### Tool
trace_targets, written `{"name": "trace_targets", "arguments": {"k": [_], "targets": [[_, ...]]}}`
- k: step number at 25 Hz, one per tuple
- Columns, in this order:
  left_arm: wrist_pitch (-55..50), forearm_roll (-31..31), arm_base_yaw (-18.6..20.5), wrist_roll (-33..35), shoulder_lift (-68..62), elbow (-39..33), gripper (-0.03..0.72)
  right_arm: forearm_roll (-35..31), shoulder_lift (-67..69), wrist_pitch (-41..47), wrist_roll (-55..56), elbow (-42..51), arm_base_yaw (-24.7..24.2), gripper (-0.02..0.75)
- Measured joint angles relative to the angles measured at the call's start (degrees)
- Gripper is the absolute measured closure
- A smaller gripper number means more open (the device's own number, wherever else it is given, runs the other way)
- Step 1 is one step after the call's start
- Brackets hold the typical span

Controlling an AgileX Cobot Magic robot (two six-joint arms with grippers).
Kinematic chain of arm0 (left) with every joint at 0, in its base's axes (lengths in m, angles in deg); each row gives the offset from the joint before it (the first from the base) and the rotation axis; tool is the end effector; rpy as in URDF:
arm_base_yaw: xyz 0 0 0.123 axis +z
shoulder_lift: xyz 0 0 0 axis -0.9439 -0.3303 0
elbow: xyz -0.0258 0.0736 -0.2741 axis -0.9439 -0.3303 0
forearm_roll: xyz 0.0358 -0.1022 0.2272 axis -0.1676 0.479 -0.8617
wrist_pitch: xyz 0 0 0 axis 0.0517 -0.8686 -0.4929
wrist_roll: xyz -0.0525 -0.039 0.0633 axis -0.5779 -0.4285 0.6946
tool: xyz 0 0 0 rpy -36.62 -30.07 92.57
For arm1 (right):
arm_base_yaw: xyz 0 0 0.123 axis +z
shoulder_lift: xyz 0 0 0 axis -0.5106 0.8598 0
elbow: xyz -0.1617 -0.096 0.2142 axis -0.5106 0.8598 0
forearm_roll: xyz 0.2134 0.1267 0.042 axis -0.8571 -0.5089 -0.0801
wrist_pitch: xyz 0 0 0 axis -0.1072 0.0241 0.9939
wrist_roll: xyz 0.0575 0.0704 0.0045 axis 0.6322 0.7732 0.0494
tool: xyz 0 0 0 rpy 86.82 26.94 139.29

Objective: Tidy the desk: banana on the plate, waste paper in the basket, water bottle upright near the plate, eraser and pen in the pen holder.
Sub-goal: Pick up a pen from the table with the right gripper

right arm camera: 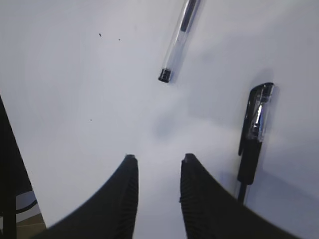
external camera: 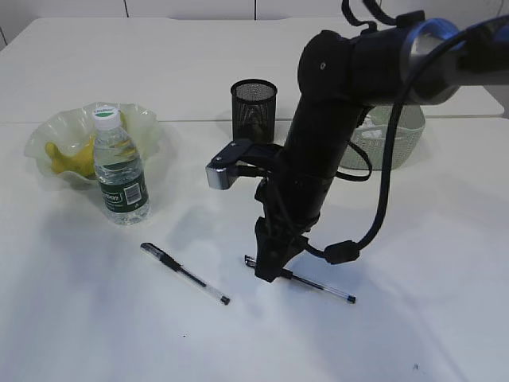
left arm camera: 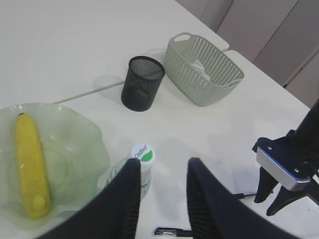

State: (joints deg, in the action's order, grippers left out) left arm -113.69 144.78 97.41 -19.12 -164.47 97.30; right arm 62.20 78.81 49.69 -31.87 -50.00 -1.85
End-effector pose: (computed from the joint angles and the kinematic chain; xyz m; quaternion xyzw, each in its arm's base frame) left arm 0.2872 0.0560 0.3611 0.1715 0.8146 -0.2890 0.4727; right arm 0.3408 0.2266 0.1819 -0.5843 0.7887 0.1912 0.0065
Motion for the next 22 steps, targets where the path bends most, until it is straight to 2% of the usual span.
{"name": "trace_targets", "arguments": {"k": [3,9,22], "targets": [[0.0,0.09,0.0,-0.13,0.0,0.0,0.473,0.5,0.66,-0.13,-0.12,-0.13,0.0,0.503],[0.0,0.13,0.0,-0.17,0.0,0.0,0.473,6.47,0.79,-0.25,-0.35,-2.03,0.0,0.492],[0.0,0.51,0.0,-0.85,0.0,0.0,0.473,6.76,0.79,-1.02,-0.47,-4.17,0.0,0.491]]}}
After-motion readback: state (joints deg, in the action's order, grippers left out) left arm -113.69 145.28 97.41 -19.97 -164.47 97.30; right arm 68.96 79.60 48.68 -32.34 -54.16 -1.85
